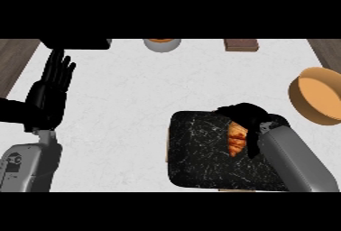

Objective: Pick the croissant from the tray and place it in the pot

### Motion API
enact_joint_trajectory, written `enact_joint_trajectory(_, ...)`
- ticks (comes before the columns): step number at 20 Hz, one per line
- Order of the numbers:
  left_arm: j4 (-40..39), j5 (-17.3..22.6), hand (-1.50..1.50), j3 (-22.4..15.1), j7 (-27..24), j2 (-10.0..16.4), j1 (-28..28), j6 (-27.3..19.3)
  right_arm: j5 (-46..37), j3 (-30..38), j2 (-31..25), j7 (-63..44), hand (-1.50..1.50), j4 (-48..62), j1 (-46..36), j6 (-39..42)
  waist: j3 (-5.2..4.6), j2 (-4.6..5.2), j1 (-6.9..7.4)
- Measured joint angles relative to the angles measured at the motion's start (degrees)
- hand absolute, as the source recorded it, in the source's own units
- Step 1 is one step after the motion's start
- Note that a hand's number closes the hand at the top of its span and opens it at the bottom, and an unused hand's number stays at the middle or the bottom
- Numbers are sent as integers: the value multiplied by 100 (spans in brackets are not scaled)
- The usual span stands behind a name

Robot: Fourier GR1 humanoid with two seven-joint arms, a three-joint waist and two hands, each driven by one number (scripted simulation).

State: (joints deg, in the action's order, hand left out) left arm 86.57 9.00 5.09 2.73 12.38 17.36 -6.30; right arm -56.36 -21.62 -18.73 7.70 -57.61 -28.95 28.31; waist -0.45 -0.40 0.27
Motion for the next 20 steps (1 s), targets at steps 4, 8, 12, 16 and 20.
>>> enact_joint_trajectory(4, 91, -19, 0, 1, 6, -10, -117, 15, -217, -103, 102, 241, 150, 60, -12, -347, -40, -38, -3)
enact_joint_trajectory(8, 129, -66, 0, -3, 51, -18, -102, 1, -349, -124, 114, 521, 150, 99, -13, -532, -40, -45, 1)
enact_joint_trajectory(12, 141, -119, 0, -30, 40, -93, -89, -38, -565, -138, 240, 397, 150, -50, 56, -692, -44, -47, -14)
enact_joint_trajectory(16, 182, -126, 0, 38, 80, -58, -107, -16, -779, -86, 229, 299, 150, -378, 132, -859, 3, -4, -28)
enact_joint_trajectory(20, 236, -135, 0, 68, 128, -63, -155, -36, -705, 55, 353, -178, 150, -1439, 403, -659, 26, -3, -87)
